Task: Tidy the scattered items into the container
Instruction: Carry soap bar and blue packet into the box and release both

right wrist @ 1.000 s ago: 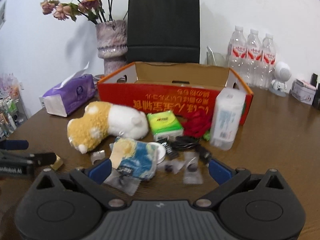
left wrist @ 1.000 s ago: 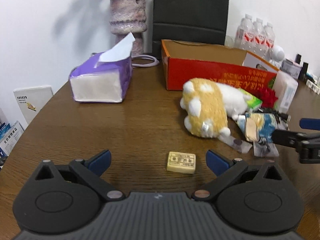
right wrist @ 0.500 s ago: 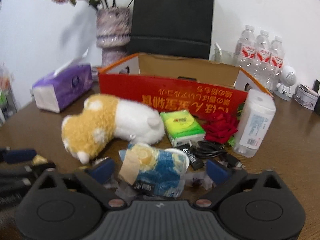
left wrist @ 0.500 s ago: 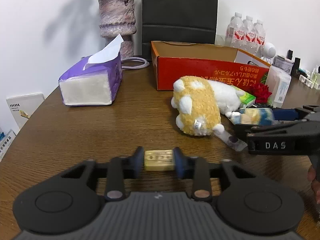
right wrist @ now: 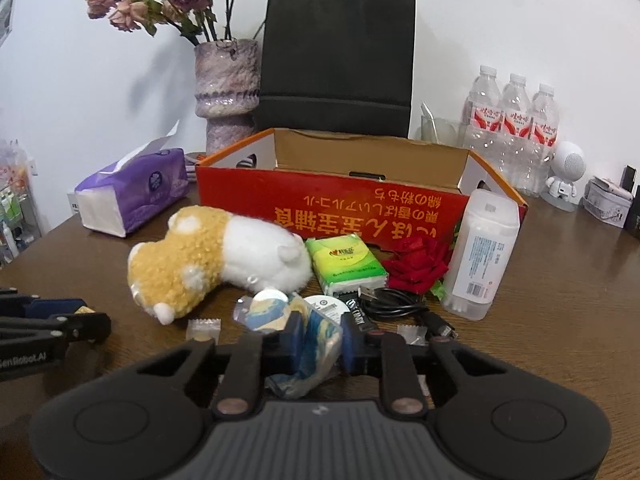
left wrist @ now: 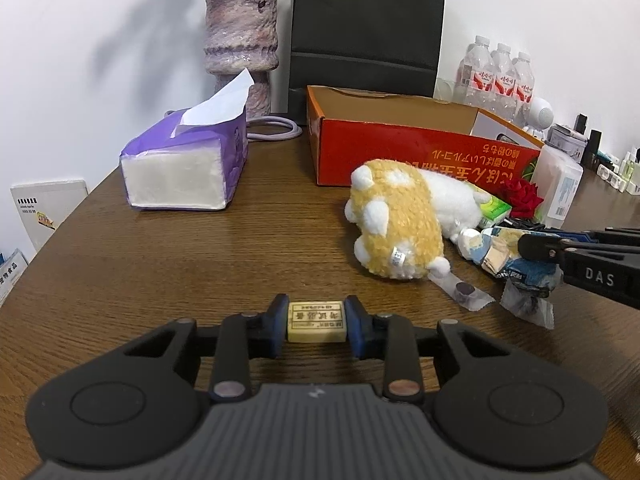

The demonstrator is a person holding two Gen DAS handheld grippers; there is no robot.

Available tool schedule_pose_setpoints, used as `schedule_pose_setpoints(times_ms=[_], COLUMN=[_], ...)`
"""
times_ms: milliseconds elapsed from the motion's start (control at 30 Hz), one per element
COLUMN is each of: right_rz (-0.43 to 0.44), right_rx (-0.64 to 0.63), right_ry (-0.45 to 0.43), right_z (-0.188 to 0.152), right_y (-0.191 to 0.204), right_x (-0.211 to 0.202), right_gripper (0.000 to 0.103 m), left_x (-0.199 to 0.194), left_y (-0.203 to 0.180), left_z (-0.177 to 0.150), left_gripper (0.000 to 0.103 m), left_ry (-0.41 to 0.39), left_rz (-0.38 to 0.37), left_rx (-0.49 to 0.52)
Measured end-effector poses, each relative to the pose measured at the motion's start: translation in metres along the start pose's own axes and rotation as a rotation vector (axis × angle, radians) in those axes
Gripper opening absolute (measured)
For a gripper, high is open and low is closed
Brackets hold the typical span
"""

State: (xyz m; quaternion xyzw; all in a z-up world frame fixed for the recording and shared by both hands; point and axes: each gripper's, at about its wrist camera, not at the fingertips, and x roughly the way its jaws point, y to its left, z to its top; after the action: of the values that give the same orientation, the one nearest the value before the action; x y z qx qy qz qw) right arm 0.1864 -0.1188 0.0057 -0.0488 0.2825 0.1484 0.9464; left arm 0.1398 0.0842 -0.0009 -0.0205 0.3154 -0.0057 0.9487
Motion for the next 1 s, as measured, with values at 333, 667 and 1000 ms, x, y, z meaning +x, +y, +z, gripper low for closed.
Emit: schedule_pose_setpoints(times_ms=[333, 667, 1000], right_rz=[0.038, 0.075, 0.056], right_rx=[0.012, 0.021, 0.054], right_ry=[-0.045, -0.128, -0.213], right_z=[0.003, 0.021, 0.055], right_y=[-0.004, -0.014, -0.036], right_x=[-0.017, -0.042, -0.049], right_gripper=[0.010, 0.009, 0.009], left_x=[-0.011, -0.032, -0.037], left_y=[-0.005, -0.020, -0.044], left_z=[0.003, 0.023, 0.075], left_gripper=[0.031, 0.031, 0.031], left_ry=[-0.035, -0.098, -0.193], left_rz=[-0.014, -0.047, -0.097], left_rx=[-0.013, -0.015, -0.023])
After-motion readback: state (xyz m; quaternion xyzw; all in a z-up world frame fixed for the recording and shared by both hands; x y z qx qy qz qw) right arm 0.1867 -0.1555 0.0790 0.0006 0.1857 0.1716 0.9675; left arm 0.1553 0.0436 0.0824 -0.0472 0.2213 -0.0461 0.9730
